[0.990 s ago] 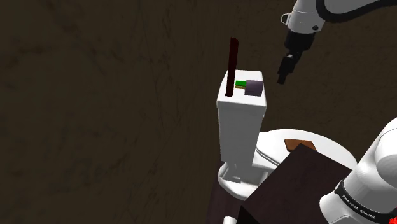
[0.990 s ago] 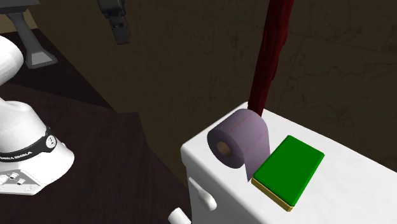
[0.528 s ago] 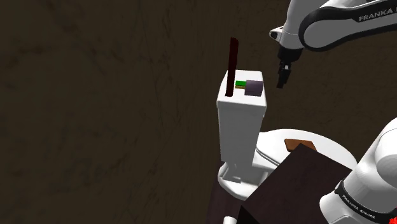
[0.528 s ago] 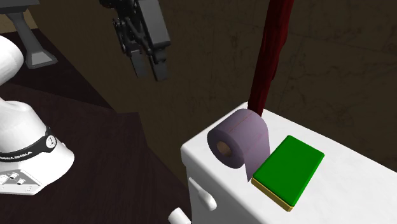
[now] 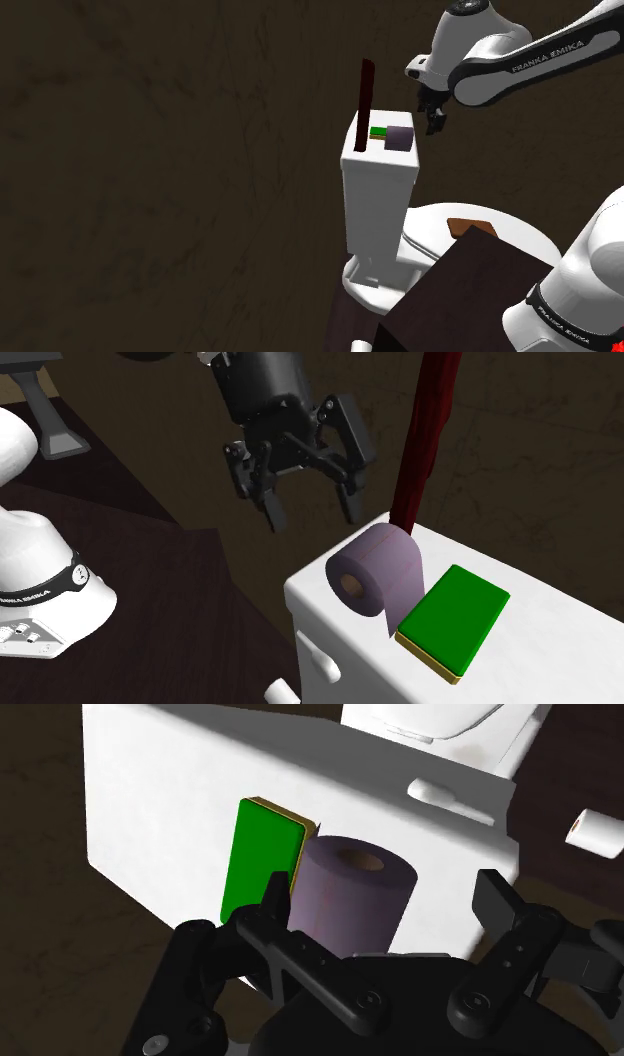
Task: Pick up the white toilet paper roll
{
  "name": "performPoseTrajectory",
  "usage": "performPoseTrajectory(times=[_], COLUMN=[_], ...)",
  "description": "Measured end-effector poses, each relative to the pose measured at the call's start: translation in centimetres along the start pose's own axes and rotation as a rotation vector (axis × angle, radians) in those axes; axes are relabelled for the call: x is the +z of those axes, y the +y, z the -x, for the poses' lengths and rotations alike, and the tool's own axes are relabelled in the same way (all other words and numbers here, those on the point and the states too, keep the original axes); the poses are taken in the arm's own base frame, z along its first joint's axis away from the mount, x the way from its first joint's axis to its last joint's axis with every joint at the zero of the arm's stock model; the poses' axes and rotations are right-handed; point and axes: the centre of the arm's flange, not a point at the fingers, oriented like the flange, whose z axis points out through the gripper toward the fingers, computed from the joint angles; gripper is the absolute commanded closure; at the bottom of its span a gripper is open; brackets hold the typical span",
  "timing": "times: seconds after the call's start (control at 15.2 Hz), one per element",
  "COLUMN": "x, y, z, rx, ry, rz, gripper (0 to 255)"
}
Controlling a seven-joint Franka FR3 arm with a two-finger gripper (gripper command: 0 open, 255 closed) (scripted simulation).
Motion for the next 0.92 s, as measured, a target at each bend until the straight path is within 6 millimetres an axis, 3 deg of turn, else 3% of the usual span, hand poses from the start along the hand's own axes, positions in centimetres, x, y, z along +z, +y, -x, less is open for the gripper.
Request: performPoseTrajectory(times=[0.26,0.79,0.86,0.92], x=[2.8,6.5,6.7,6.7], y=[2.4,1.3,1.2,1.2], z=[-0.9,-1.7,-1.7,-1.8], rx=[-0.181,-0.216,-0.216,-0.216], ry=[0.000,0.000,0.000,0.000], rz=[0.084,0.100,0.100,0.100], gripper=[0,0,255,255])
